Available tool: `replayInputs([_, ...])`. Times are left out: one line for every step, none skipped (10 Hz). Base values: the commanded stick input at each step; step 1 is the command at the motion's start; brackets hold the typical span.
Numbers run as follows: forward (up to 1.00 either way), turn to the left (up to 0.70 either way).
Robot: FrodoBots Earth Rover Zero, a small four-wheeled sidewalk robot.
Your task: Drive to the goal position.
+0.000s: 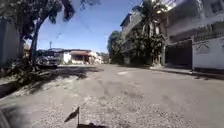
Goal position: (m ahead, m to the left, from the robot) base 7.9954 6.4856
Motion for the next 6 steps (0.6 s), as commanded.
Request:
replayInputs([0.70,-0.03])
replayInputs([0.70,-0.03])
replayInputs([0.70,-0.03])
replayInputs([0.70,-0.03])
replayInputs([0.70,-0.03])
replayInputs([0.70,-0.03])
